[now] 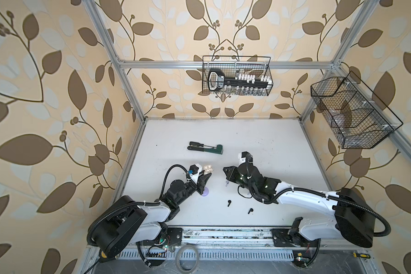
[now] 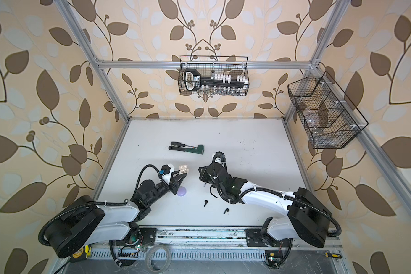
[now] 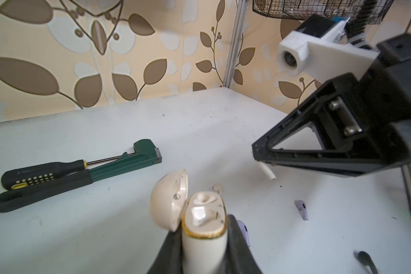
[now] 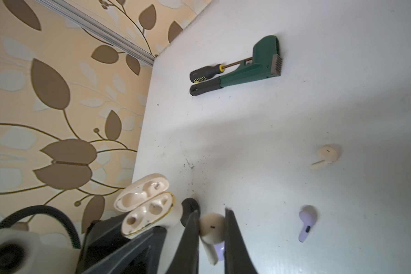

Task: Insert wireless bluetooth earbuds into charging case
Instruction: Pick up the wireless bluetooth earbud from the center of the table, then insert the wireless bluetooth earbud into the charging case.

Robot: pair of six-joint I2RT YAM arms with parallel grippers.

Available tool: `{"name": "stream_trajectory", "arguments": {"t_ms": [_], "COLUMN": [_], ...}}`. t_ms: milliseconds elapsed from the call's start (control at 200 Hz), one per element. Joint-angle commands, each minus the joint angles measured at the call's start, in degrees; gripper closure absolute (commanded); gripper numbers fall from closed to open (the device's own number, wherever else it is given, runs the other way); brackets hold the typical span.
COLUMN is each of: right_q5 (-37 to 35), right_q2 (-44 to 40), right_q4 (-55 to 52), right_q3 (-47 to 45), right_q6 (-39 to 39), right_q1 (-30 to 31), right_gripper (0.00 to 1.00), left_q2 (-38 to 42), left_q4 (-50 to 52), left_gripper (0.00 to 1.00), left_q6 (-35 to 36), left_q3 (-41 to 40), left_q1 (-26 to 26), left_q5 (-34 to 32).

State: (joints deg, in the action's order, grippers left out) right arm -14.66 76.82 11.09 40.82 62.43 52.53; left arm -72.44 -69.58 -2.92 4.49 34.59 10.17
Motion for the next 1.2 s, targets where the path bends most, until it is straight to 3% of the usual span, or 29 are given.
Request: {"name": "stream_trajectory", "arguments": {"t_ms": [0,650,1195], "right_q5": [-5.36,-15.31,-14.45], "right_q2": [-1.66,3.55,8.75], "right_q4": [2.99,15.17,20.19], "right_q3": [-0.21,0.86,2.72], "right_q6": [3.03,4.98,5.24], "right_q1": [1.88,8.45,9.39], "right_gripper": [0.91,0.95,0.96], "left_q2": [-2.06,-5.01,-3.73], "left_q4": [-11.35,-11.81,-11.81], "left_gripper": [1.00,1.00,1.00], "left_q6": [0.33,-2.62,-2.97], "left_q3": [-0.29,3.11,3.03], "left_q1": [0.83,5.13,6.41], "left_q5": [2.47,-3.01,-4.23]}}
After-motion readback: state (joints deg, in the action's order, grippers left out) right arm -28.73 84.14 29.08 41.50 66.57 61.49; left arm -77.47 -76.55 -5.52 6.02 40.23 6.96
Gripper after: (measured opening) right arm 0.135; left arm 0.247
